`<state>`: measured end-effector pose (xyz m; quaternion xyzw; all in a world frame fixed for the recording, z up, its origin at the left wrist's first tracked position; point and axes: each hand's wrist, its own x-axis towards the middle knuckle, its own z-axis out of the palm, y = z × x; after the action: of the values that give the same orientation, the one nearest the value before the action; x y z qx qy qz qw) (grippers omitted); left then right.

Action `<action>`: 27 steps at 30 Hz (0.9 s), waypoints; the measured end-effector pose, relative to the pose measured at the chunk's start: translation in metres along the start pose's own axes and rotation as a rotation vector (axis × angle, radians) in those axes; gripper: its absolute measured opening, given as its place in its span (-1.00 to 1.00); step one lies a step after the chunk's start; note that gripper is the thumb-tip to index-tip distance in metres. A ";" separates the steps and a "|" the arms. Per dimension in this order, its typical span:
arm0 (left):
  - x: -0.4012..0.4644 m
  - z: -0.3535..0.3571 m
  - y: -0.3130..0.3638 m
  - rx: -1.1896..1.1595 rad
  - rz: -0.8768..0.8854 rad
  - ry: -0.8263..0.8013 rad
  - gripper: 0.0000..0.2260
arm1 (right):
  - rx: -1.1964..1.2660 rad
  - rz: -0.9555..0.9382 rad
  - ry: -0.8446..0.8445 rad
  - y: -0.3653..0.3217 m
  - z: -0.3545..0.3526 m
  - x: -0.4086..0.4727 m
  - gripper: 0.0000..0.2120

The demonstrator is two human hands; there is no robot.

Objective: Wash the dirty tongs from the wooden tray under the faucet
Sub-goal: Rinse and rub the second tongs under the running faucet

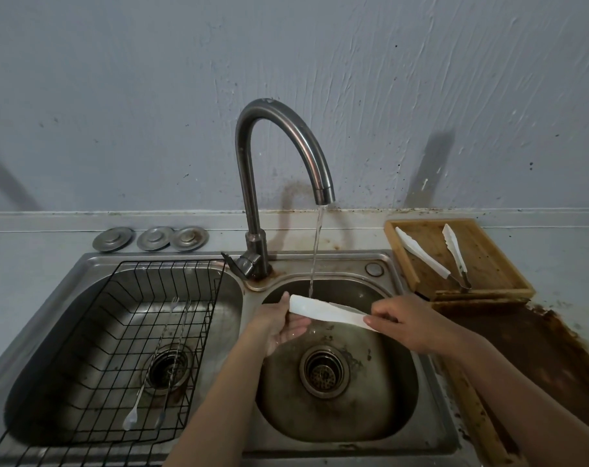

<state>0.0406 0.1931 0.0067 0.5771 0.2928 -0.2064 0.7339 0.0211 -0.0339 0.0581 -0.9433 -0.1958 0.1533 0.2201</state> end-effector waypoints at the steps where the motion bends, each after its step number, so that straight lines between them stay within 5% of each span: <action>1: 0.000 0.001 0.000 0.020 0.010 0.009 -0.73 | -0.009 -0.011 0.006 0.001 0.001 0.000 -0.75; 12: -0.008 0.017 0.009 -0.060 0.101 -0.107 -0.76 | -0.327 -0.109 0.173 -0.005 0.007 -0.007 -0.75; 16: -0.009 0.030 0.000 -0.078 0.145 -0.146 -0.46 | -0.435 -0.082 0.187 -0.010 0.004 -0.010 -0.71; 21: -0.001 0.033 0.003 -0.207 0.157 -0.046 -0.82 | -0.444 -0.051 0.182 -0.008 0.000 -0.011 -0.67; 27: -0.008 0.029 0.011 -0.290 0.195 -0.030 -0.81 | -0.382 -0.131 0.314 -0.006 0.006 -0.010 -0.63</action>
<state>0.0480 0.1673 0.0248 0.4876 0.2509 -0.0984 0.8304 0.0083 -0.0311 0.0582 -0.9653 -0.2453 -0.0497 0.0749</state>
